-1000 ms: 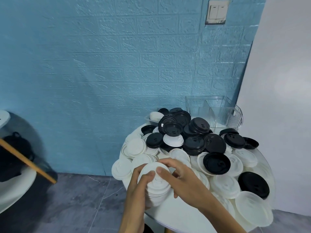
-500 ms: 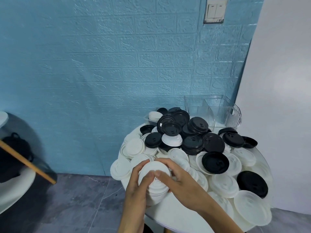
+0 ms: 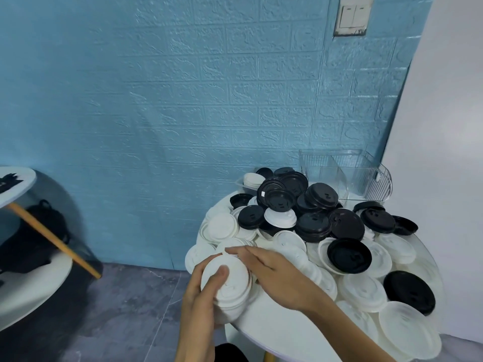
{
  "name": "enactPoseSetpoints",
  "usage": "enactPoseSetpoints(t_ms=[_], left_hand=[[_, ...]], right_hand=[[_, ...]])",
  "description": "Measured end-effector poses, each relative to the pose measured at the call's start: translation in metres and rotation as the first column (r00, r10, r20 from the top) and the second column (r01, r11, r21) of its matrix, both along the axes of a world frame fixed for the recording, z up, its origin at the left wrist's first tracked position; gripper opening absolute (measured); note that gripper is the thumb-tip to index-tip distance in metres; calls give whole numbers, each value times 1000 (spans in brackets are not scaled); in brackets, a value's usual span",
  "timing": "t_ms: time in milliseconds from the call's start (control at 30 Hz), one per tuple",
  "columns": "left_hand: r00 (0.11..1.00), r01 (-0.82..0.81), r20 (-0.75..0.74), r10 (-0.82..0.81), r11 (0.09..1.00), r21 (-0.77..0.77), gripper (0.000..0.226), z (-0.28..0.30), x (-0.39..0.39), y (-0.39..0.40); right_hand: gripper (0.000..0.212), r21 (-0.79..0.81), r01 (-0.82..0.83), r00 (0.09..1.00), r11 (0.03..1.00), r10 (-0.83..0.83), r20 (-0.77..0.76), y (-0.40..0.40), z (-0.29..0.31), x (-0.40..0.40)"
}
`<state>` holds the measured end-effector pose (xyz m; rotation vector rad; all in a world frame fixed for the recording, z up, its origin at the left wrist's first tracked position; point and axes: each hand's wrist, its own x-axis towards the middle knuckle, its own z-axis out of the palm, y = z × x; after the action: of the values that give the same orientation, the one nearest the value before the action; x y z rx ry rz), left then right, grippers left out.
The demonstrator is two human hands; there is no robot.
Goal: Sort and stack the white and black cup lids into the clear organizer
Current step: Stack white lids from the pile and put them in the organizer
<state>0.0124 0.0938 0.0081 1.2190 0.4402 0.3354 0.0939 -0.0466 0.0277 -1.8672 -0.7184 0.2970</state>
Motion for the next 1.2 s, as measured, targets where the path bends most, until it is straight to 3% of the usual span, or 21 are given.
enactPoseSetpoints(t_ms=[167, 400, 500, 633, 833, 1067, 1200], left_hand=[[999, -47, 9, 47, 999, -21, 23, 1, -1, 14], [993, -103, 58, 105, 994, -41, 20, 3, -2, 26], [987, -143, 73, 145, 989, -29, 21, 3, -2, 33], [983, -173, 66, 174, 985, -22, 21, 1, -5, 42], [982, -180, 55, 182, 983, -39, 24, 1, -8, 47], [981, -183, 60, 185, 983, -34, 23, 0, -5, 48], [981, -181, 68, 183, 983, -31, 22, 1, -5, 48]], right_hand=[[28, -199, 166, 920, 966, -79, 383, 29, 11, 41], [50, -516, 77, 733, 853, 302, 609, 76, 6, 73], [61, -609, 82, 666, 789, 411, 622, 93, -1, 77], [73, -684, 48, 641, 728, 503, 580, 108, -13, 78], [72, -803, 162, 585, 573, 600, 546, 118, -26, 81], [56, -762, 159, 618, 628, 538, 573, 115, -24, 73], [59, -678, 91, 675, 729, 455, 581, 110, -21, 72]])
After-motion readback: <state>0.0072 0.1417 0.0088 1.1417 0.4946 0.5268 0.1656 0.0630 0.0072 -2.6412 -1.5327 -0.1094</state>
